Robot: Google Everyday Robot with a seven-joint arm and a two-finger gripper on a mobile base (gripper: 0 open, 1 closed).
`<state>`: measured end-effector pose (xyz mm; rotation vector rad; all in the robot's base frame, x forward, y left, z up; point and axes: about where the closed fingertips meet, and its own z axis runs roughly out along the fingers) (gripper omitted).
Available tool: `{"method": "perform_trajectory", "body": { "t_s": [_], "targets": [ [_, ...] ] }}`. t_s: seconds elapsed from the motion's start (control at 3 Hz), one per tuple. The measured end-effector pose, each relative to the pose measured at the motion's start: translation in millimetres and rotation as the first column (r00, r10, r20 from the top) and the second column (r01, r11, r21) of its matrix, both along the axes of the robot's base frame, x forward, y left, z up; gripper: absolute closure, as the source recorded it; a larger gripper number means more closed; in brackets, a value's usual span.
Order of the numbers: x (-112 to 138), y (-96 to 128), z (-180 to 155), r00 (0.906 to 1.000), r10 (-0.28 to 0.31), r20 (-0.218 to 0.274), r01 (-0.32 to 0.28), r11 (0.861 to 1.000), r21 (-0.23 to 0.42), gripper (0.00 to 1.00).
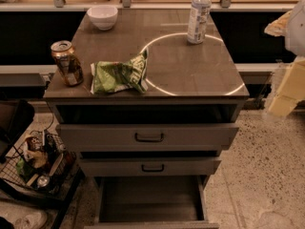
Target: Close bottom drawer
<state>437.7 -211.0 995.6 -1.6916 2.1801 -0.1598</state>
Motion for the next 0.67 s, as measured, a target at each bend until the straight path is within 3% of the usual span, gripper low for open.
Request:
{"method": "perform_trajectory", "body": {
  "t_s": [0.33, 0.67],
  "targets": [
    [1.3, 0.4, 1.8, 0.9999, -0.003, 0.01, 0.003, 1.0, -0.013, 0.0],
    [-0.6, -8.3, -41.8, 0.9994, -0.024, -0.025, 0.022, 0.999, -0.046, 0.0]
  ]
}}
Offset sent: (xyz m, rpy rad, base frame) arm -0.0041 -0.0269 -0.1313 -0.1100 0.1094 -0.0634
